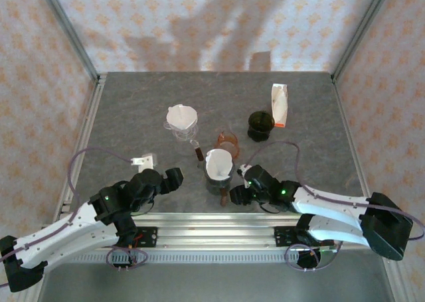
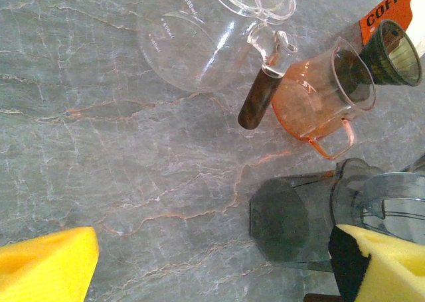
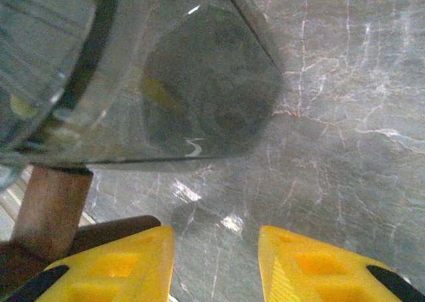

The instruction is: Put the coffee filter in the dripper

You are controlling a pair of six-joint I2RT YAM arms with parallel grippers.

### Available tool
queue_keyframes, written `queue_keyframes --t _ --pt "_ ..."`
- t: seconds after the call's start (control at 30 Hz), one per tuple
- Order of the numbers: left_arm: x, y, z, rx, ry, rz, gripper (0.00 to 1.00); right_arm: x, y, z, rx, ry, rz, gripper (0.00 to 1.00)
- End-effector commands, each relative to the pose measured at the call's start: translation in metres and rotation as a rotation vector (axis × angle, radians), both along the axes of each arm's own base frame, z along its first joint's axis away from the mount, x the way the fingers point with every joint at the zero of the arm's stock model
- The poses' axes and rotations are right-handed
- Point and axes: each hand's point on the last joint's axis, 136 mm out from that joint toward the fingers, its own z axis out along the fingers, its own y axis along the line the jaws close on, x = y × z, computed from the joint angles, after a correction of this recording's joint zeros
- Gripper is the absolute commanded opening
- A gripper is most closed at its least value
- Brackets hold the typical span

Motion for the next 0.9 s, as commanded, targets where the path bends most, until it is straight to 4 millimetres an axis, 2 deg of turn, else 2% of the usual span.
queue_keyframes --t 0.0,0.43,0.87 --pt "0.001 0.013 0.011 -0.001 -0.024 0.056 0.91 0.006 0.009 0.006 0.046 -0.025 -0.009 0.38" --pt "-0.002 0.028 0.011 0.02 -0.03 0.1 0.9 0.019 0.02 0.008 0.057 -0.05 -0.036 0.35" --pt "-0.005 0.032 0.01 0.014 -0.029 0.108 0.9 0.034 0.048 0.009 0.054 -0.068 0.009 0.35"
